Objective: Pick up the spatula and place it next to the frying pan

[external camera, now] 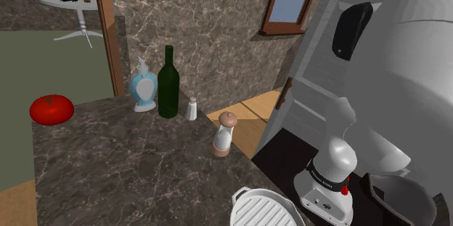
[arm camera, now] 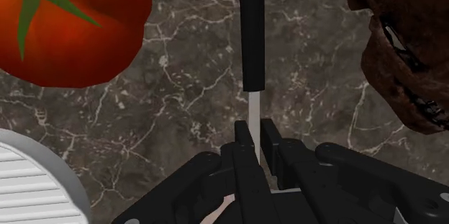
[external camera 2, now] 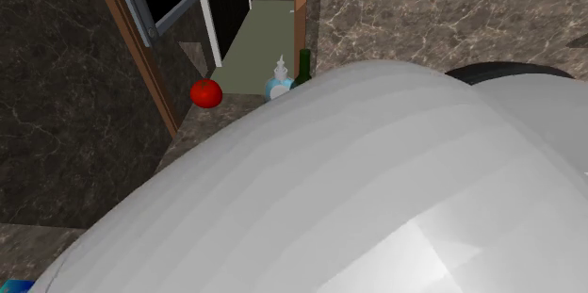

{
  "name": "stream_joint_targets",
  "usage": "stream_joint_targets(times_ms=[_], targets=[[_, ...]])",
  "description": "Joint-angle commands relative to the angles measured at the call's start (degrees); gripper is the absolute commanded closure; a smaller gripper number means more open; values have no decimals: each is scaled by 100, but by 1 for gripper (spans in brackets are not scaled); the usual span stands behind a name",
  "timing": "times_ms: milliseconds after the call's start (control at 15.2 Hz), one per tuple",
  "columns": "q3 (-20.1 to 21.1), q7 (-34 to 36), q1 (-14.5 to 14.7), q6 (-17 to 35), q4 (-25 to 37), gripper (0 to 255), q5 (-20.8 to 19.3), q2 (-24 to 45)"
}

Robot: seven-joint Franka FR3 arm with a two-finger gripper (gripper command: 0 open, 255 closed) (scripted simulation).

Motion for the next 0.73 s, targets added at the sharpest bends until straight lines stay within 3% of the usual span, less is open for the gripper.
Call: stream_joint_targets(times_ms=[0,660], targets=[[-41,91,73,81,2,255,-87,103],[-335,345,303,656,-137,255,-528,627]])
